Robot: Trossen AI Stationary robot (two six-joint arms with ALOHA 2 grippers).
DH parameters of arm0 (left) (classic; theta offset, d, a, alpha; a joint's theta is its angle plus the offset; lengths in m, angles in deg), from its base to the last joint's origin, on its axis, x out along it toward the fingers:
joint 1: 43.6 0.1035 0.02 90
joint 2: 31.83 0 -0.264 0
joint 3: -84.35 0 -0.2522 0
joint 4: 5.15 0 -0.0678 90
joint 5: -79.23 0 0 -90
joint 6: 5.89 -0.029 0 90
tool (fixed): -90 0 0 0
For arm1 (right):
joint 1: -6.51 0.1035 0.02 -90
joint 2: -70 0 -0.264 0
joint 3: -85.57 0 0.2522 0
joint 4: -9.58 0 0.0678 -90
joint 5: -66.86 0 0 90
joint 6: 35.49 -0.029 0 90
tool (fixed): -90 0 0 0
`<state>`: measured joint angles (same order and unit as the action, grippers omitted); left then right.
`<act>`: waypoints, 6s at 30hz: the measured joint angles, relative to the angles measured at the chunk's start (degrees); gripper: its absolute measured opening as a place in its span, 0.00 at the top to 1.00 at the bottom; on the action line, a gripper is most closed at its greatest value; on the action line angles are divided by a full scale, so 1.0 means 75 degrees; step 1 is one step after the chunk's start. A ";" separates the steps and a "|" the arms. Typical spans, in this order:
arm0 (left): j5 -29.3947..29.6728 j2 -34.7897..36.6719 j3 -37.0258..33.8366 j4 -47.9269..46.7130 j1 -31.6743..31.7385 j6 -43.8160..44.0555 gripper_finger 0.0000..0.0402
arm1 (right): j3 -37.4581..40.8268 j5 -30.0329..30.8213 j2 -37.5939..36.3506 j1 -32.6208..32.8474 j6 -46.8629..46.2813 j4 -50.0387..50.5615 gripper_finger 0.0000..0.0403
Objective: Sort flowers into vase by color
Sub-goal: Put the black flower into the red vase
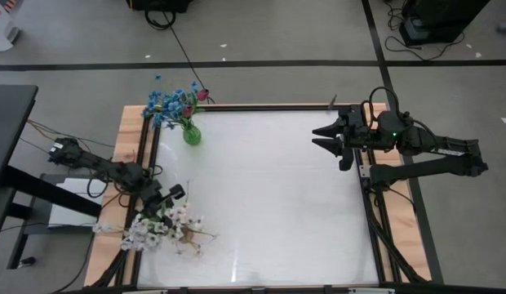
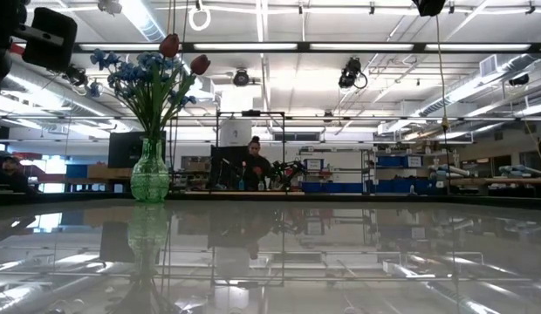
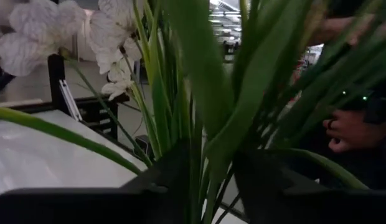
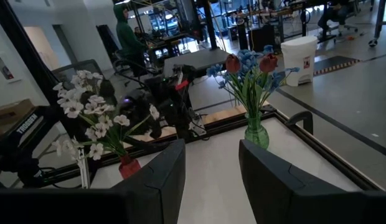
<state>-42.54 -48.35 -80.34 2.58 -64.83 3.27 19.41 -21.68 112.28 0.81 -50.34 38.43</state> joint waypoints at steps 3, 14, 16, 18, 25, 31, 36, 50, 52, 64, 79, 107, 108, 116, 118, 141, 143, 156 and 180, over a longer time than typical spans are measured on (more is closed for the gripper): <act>0.0001 0.0000 0.0185 -0.0409 0.0000 0.0071 0.58 | 0.0000 -0.0003 0.0000 0.0003 0.0000 0.0001 0.60; 0.0087 0.0000 0.1850 -0.3506 0.0009 -0.0217 0.34 | 0.0000 0.0000 0.0000 0.0000 0.0000 0.0001 0.60; 0.0123 0.0000 0.2204 -0.4181 0.0009 -0.0348 0.34 | 0.0000 -0.0001 0.0000 0.0002 -0.0002 0.0001 0.60; 0.0166 0.0000 0.2595 -0.4820 0.0009 -0.0374 0.34 | 0.0000 0.0000 -0.0001 0.0000 -0.0001 0.0000 0.60; 0.0327 0.0003 0.3687 -0.6647 0.0009 -0.0414 0.34 | 0.0000 -0.0001 -0.0001 0.0001 -0.0001 0.0001 0.60; 0.0923 -0.0062 0.3755 -0.6840 0.0008 -0.0472 0.34 | 0.0000 0.0000 -0.0003 0.0000 -0.0003 -0.0002 0.60; 0.1527 -0.0344 0.3749 -0.6870 0.0009 -0.0255 0.34 | 0.0000 0.0000 -0.0001 0.0001 0.0000 -0.0001 0.60; 0.1673 -0.0597 0.3793 -0.7248 0.0009 0.0173 0.36 | 0.0000 -0.0001 0.0000 0.0000 0.0000 -0.0002 0.60; 0.1673 -0.0597 0.3793 -0.7250 0.0009 0.0219 0.39 | 0.0000 0.0000 -0.0003 0.0000 0.0000 0.0001 0.60; 0.1537 -0.0599 0.4167 -0.7446 0.0009 0.0466 0.35 | 0.0000 -0.0001 0.0000 0.0002 -0.0002 -0.0001 0.60; 0.1895 -0.1218 0.5014 -0.8000 0.0246 0.1151 0.04 | 0.0000 -0.0003 -0.0001 0.0003 0.0000 -0.0002 0.60; 0.1466 -0.1761 0.5528 -1.0437 0.0289 0.2270 0.11 | 0.0000 -0.0003 -0.0003 0.0000 0.0000 0.0000 0.60; 0.1469 -0.1797 0.5678 -1.0761 0.0287 0.2282 0.11 | 0.0000 -0.0003 -0.0003 0.0003 0.0000 -0.0002 0.60; 0.1968 -0.2248 0.6718 -1.1725 0.0286 0.1822 0.11 | 0.0003 -0.0003 -0.0003 0.0003 0.0000 -0.0002 0.60; 0.2251 -0.2329 0.6733 -1.1631 0.0288 0.1521 0.11 | 0.0000 -0.0002 -0.0003 0.0001 0.0000 -0.0002 0.60; 0.3330 -0.3267 0.6718 -1.0899 0.0289 -0.2181 0.11 | 0.0000 0.0055 -0.0003 -0.0012 0.1877 0.0001 0.60; 0.3393 -0.3245 0.6721 -1.0728 0.0286 -0.2196 0.11 | 0.0000 0.0055 -0.0003 -0.0012 0.2160 -0.0002 0.60; 0.5114 -0.2676 0.6724 -0.9559 0.0289 -0.2608 0.11 | 0.0000 0.0055 0.0012 -0.0012 0.0874 -0.0053 0.60; 0.6229 -0.2493 0.6727 -0.6635 0.0287 -0.3851 0.11 | 0.0423 -0.2050 0.4188 0.0876 -0.3903 -0.6351 0.60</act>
<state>4.18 -67.05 -29.88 -47.17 -62.68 -25.61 22.58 -37.06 143.69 7.39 -79.62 -9.20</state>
